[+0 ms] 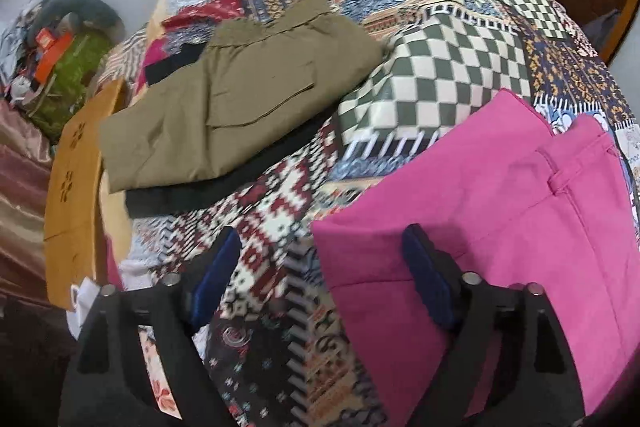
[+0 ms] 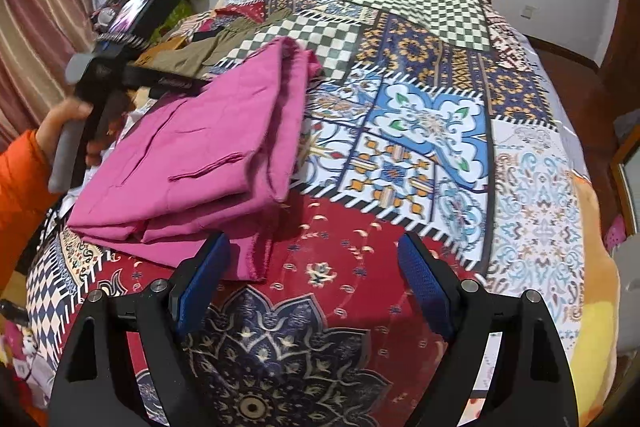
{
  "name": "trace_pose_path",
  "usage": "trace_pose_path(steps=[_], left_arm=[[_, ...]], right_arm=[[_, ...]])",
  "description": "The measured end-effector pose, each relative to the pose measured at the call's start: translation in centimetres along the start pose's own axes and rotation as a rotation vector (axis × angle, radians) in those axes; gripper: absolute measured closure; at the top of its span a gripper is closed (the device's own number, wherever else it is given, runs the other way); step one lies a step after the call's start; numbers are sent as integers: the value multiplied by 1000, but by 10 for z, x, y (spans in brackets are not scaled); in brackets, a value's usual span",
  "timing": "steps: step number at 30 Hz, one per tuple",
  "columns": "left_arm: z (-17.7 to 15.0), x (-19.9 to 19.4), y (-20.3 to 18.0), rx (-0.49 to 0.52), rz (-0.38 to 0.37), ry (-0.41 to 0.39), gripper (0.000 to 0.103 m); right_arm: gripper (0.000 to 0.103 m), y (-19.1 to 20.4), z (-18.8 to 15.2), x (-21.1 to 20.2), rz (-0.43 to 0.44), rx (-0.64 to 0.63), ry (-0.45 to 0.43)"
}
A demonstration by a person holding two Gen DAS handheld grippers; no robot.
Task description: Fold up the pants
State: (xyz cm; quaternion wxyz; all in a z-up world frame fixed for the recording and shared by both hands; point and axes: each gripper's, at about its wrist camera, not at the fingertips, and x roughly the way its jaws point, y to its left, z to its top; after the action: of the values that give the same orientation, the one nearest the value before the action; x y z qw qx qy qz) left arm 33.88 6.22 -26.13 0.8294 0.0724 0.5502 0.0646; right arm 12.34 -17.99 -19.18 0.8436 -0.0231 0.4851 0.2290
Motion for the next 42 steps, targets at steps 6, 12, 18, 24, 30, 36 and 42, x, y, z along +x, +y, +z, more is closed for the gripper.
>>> trace_pose_path(steps=[6, 12, 18, 24, 30, 36, 42], left_arm=[[-38, -26, 7, 47, 48, -3, 18], [-81, -59, 16, 2, 19, -4, 18], [-121, -84, 15, -41, -52, -12, 18], [-140, -101, 6, -54, -150, -19, 18], [-150, -113, 7, -39, -117, -84, 18], [-163, -104, 19, -45, -79, -82, 21], [-171, -104, 34, -61, -94, -82, 22]], right_arm=[[19, -11, 1, -19, -38, 26, -31], [19, -9, 2, -42, -52, 38, -89], [19, 7, -1, -54, -4, 42, -113], [19, 26, -8, -46, 31, 15, -100], [42, 23, -15, -26, 55, 56, -38], [53, 25, -22, -20, 80, 33, -25], [54, 25, -23, -23, 87, 25, -23]])
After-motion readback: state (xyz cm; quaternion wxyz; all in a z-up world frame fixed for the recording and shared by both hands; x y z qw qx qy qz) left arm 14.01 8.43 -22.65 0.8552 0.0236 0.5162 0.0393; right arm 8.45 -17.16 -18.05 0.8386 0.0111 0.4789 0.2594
